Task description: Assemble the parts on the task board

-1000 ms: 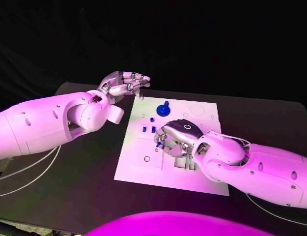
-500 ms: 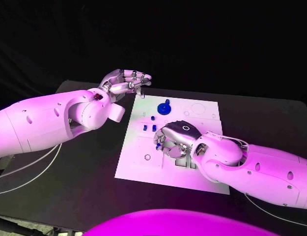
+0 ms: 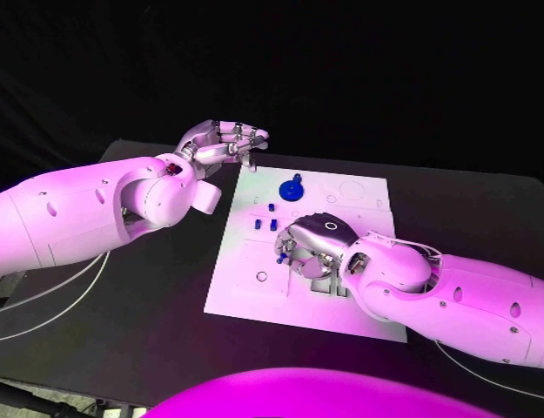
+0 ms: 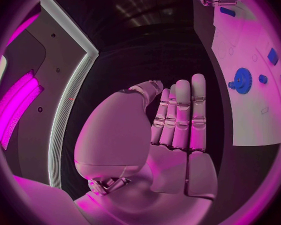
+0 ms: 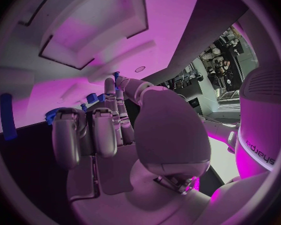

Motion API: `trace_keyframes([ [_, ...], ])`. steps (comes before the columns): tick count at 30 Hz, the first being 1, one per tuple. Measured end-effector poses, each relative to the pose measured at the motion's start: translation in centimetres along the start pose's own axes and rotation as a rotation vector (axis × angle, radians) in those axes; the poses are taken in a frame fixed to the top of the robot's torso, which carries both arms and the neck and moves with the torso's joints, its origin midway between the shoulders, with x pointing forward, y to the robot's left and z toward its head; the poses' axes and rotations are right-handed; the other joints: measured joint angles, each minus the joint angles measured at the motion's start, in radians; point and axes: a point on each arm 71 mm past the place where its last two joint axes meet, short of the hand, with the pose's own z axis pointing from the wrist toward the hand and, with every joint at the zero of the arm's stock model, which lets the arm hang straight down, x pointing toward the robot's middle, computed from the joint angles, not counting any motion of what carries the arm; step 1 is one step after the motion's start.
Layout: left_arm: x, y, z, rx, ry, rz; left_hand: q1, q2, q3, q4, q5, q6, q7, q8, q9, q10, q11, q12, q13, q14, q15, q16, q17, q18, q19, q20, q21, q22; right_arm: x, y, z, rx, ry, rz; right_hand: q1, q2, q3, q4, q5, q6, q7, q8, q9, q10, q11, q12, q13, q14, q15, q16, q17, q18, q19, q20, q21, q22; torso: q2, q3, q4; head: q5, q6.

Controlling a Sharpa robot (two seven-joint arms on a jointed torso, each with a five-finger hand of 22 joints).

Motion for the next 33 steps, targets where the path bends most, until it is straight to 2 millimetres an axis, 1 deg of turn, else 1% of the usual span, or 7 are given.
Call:
trace_keyframes([
  [20, -0.03, 0.02, -0.02, -0.003, 0.001, 0.000, 0.000, 0.000, 0.001, -0.001, 0.000, 0.000, 0.000, 0.000, 0.000, -0.002, 0.002, 0.000, 0.001, 0.000, 0.000, 0.000, 0.000, 0.000, 0.000, 0.000, 0.000, -0.001, 0.68, 0.47, 0.68, -0.010, 0.026, -0.023, -0.005, -0.005, 0.000, 0.000, 0.000, -0.002, -0.002, -0.002, 0.000, 0.002, 0.002, 0.000, -0.001, 0.000, 0.000, 0.000, 0.000, 0.000, 0.000, 0.000, 0.000, 0.000, 0.000, -0.0009, 0.0008, 0.001, -0.005],
  [23, -0.02, 0.02, -0.02, -0.003, 0.001, 0.000, 0.000, 0.000, 0.001, -0.001, 0.000, 0.000, 0.000, 0.000, 0.000, -0.002, 0.002, 0.000, 0.001, 0.000, 0.000, 0.000, 0.000, 0.000, 0.000, 0.000, 0.000, -0.001, 0.69, 0.52, 0.73, -0.010, 0.027, -0.025, -0.018, -0.009, 0.000, 0.000, 0.000, -0.004, 0.000, -0.004, 0.000, 0.002, 0.002, -0.010, -0.001, 0.000, 0.000, 0.000, -0.005, 0.000, 0.000, 0.000, 0.000, 0.000, 0.000, -0.0009, 0.0003, 0.001, -0.005],
  [25, -0.02, 0.03, -0.01, -0.004, 0.001, 0.000, 0.000, 0.000, 0.001, -0.001, 0.000, 0.000, 0.000, 0.000, 0.000, -0.002, 0.002, 0.000, 0.001, 0.000, 0.000, 0.000, 0.000, 0.000, 0.000, 0.000, 0.000, -0.001, 0.69, 0.52, 0.74, -0.009, 0.028, -0.027, -0.036, -0.017, 0.000, 0.000, 0.000, -0.032, 0.016, -0.020, -0.002, -0.011, 0.015, -0.025, -0.003, 0.000, 0.000, 0.000, -0.006, 0.000, 0.000, 0.000, 0.000, 0.000, 0.000, -0.0008, 0.0002, 0.000, -0.004],
  [28, -0.01, 0.03, -0.01, -0.004, 0.002, -0.001, 0.000, 0.000, 0.001, -0.001, 0.000, 0.000, 0.000, 0.000, 0.000, -0.002, 0.002, 0.000, 0.001, 0.000, 0.000, 0.000, 0.000, 0.000, 0.000, 0.000, 0.000, -0.001, 0.69, 0.47, 0.69, -0.008, 0.027, -0.027, -0.064, -0.029, -0.006, 0.006, 0.003, -0.068, 0.032, -0.048, -0.015, -0.041, 0.026, -0.047, -0.014, 0.003, 0.012, -0.002, -0.009, 0.000, 0.000, 0.000, -0.004, 0.000, 0.000, -0.0012, 0.0002, -0.002, -0.002],
  [30, -0.02, 0.03, -0.01, -0.004, 0.002, -0.001, 0.000, 0.000, 0.001, -0.001, 0.000, 0.000, 0.000, 0.000, 0.000, -0.002, 0.001, 0.000, 0.001, 0.000, 0.000, 0.000, 0.000, 0.000, 0.000, 0.000, 0.000, -0.001, 0.71, 0.47, 0.59, -0.008, 0.025, -0.027, -0.074, -0.039, -0.008, 0.008, 0.013, -0.086, 0.036, -0.060, -0.020, -0.060, 0.034, -0.057, -0.023, 0.003, 0.017, -0.006, -0.012, 0.000, -0.002, 0.003, -0.016, 0.000, -0.001, -0.0012, 0.0003, -0.003, -0.002],
  [31, -0.02, 0.03, -0.02, -0.004, 0.002, -0.001, 0.000, 0.000, 0.001, -0.001, 0.000, 0.000, 0.000, 0.000, 0.000, -0.002, 0.002, 0.000, 0.001, 0.000, 0.000, 0.000, -0.001, 0.000, 0.000, 0.000, 0.000, -0.001, 0.72, 0.46, 0.48, -0.008, 0.023, -0.026, -0.080, -0.045, -0.011, 0.006, 0.013, -0.097, 0.036, -0.068, -0.023, -0.073, 0.039, -0.064, -0.027, 0.004, 0.018, -0.006, -0.015, 0.001, -0.001, 0.009, -0.024, 0.000, -0.001, -0.0012, 0.0003, -0.003, -0.001],
  [33, -0.03, 0.04, -0.02, -0.005, 0.002, -0.001, 0.000, 0.000, 0.001, -0.001, 0.000, 0.000, 0.000, 0.000, 0.000, -0.002, 0.002, 0.000, 0.001, 0.000, 0.000, 0.000, -0.001, 0.000, 0.000, 0.000, 0.000, 0.000, 0.72, 0.37, 0.29, -0.005, 0.019, -0.026, -0.088, -0.052, -0.016, 0.006, 0.013, -0.109, 0.037, -0.077, -0.027, -0.089, 0.044, -0.074, -0.035, 0.004, 0.018, -0.008, -0.020, 0.001, 0.000, 0.011, -0.040, 0.000, -0.001, -0.0011, 0.0005, -0.003, 0.000],
])
